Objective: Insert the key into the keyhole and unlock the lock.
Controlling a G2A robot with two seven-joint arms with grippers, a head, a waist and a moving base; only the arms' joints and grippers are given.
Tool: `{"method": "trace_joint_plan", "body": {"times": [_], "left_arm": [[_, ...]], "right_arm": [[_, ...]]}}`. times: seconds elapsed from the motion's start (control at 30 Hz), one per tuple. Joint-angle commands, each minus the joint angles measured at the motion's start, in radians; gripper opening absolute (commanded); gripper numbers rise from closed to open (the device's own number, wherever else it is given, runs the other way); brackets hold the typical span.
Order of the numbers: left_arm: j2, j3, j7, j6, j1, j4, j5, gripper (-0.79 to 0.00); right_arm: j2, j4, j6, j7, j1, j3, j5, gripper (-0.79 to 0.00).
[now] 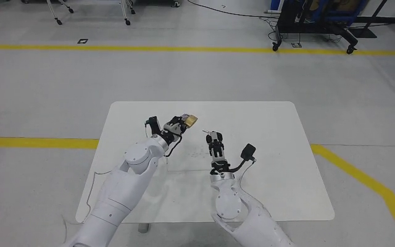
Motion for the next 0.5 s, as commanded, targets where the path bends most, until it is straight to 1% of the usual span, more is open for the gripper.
{"method": "trace_joint_plan", "body": {"times": [0.0, 0.07, 0.27, 0.47], "left_arm": [[-0.001, -0.001, 0.001, 0.003, 0.002, -0.003, 0.003, -0.785], [-0.003, -0.002, -0.006, 0.006, 0.003, -0.004, 0.002, -0.785], [-0.007, 0.006, -0.043, 0.014, -0.005, 0.005, 0.017, -0.785], [-0.011, 0.003, -0.047, 0.012, -0.004, 0.009, 0.027, -0.785]], "right_arm": [[-0.016, 0.019, 0.008, -0.040, 0.013, -0.024, -0.017, -0.785], [-0.031, 0.038, 0.010, -0.072, 0.024, -0.040, -0.016, -0.785], [-0.071, 0.081, -0.028, -0.127, 0.048, -0.057, 0.017, -0.785], [-0.101, 0.119, -0.016, -0.174, 0.065, -0.054, 0.018, -0.785]]}}
